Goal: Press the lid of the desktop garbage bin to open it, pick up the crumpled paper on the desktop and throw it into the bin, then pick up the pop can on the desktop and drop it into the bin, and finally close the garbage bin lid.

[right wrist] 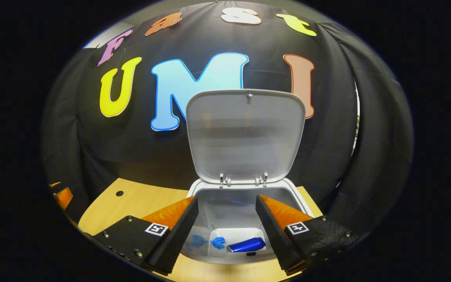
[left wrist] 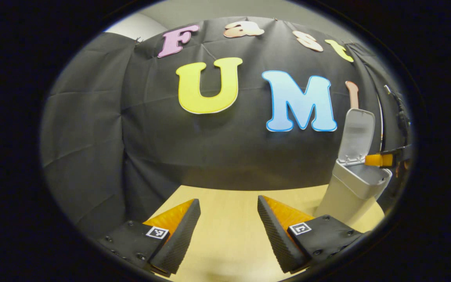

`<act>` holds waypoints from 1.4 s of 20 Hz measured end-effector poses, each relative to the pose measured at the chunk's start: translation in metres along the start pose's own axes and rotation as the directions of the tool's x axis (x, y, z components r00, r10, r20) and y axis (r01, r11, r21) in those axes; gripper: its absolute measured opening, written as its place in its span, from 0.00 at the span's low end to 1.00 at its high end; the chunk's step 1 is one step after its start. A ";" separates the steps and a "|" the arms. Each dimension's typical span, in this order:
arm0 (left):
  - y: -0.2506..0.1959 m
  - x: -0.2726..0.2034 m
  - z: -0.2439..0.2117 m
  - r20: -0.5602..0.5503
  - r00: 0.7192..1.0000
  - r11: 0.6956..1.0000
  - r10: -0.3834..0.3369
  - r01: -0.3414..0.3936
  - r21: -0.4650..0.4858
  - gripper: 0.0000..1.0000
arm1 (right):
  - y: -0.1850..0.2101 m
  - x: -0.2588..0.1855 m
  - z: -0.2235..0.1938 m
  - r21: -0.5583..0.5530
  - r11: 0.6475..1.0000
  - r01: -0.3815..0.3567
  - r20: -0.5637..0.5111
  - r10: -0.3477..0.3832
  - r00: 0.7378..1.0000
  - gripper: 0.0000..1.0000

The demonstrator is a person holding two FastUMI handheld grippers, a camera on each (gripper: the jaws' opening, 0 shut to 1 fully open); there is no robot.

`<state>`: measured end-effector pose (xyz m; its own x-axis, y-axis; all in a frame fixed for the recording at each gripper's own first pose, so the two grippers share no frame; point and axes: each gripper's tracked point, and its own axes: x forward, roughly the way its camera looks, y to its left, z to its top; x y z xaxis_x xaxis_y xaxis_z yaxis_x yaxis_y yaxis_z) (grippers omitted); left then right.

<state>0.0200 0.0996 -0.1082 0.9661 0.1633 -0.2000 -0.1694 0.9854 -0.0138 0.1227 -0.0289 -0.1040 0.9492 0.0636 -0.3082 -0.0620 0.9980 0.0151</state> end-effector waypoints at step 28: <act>0.004 -0.002 -0.012 -0.036 0.998 0.999 0.043 -0.045 -0.028 0.96 | -0.040 0.039 0.173 0.062 0.998 0.019 0.281 -0.035 0.959 0.94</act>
<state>0.0155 0.1031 -0.1196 0.9502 0.2042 -0.2354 -0.2177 0.9755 -0.0324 0.2157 -0.0659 0.0481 0.9992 0.0270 -0.0293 -0.0249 0.9974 0.0680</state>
